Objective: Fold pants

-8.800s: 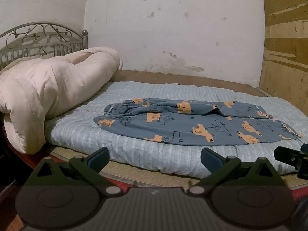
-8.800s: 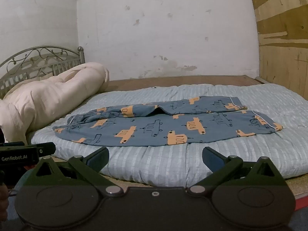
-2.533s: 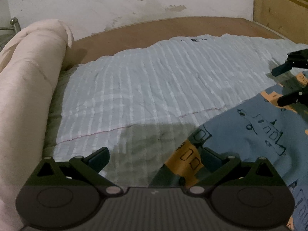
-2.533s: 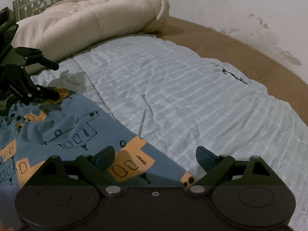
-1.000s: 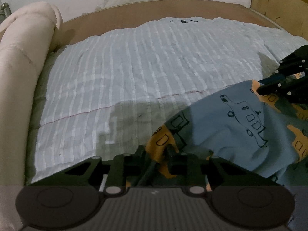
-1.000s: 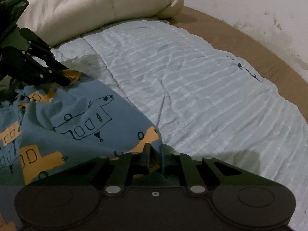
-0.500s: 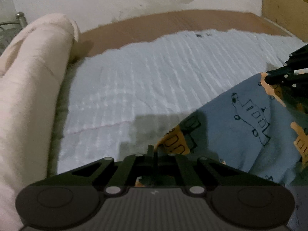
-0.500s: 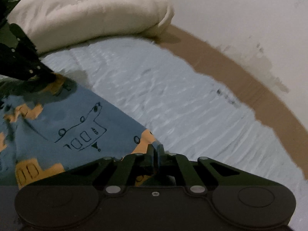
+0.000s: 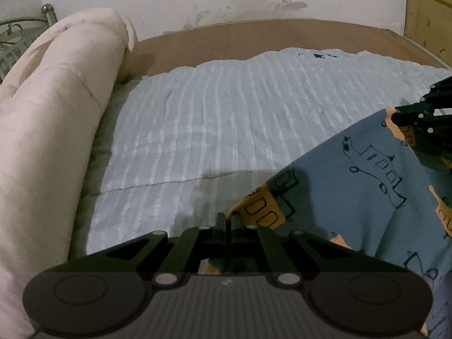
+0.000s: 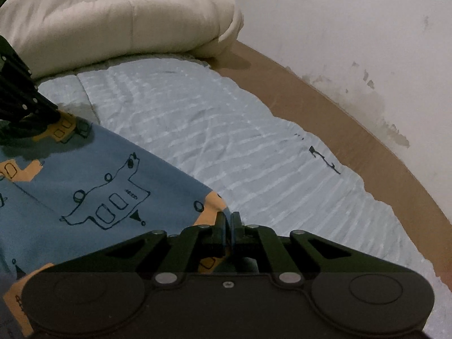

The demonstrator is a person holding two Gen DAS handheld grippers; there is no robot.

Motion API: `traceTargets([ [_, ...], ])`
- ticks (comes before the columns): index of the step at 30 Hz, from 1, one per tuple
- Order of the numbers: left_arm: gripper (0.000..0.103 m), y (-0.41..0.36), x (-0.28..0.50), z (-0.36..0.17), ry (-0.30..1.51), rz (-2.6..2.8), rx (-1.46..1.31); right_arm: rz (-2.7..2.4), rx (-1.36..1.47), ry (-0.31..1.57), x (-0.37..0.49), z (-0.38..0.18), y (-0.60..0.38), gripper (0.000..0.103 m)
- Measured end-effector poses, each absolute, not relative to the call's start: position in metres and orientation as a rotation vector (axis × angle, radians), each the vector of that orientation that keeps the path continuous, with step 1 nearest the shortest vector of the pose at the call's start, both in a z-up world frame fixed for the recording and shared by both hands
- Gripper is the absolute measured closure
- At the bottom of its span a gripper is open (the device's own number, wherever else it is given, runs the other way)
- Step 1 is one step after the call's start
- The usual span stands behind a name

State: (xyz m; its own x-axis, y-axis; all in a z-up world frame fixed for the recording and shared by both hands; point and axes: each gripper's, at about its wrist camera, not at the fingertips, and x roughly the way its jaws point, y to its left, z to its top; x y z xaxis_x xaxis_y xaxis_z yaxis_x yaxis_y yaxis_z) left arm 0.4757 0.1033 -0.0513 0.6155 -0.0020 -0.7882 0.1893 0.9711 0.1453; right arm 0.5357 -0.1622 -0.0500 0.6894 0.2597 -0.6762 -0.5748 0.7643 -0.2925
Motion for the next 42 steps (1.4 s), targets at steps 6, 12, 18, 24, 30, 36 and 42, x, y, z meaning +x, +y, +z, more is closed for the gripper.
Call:
traceTargets([
  [6, 0.083, 0.110, 0.480, -0.051, 0.937, -0.132, 0.192, 0.509, -0.480, 0.682, 0.538, -0.046, -0.166, 0.088],
  [12, 0.054, 0.121, 0.478, -0.050, 0.931, -0.155, 0.163, 0.559, -0.361, 0.708, 0.542, -0.039, -0.189, 0.048],
  [18, 0.056, 0.125, 0.479, -0.057, 0.952, -0.214, 0.146, 0.577, -0.263, 0.781, 0.554, -0.051, -0.198, 0.043],
  [24, 0.098, 0.123, 0.478, -0.053, 0.964, -0.224, 0.126, 0.579, -0.260, 0.791, 0.549, -0.056, -0.192, 0.091],
  [30, 0.101, 0.116, 0.457, -0.029, 0.880, -0.200, 0.170, 0.548, -0.264, 0.704, 0.527, -0.033, -0.197, 0.099],
  [36, 0.101, 0.112, 0.412, 0.009, 0.731, -0.208, 0.183, 0.526, -0.262, 0.575, 0.473, 0.003, -0.212, 0.101],
  [42, 0.101, 0.105, 0.349, 0.035, 0.620, -0.237, 0.224, 0.518, -0.286, 0.469, 0.396, 0.033, -0.229, 0.101],
])
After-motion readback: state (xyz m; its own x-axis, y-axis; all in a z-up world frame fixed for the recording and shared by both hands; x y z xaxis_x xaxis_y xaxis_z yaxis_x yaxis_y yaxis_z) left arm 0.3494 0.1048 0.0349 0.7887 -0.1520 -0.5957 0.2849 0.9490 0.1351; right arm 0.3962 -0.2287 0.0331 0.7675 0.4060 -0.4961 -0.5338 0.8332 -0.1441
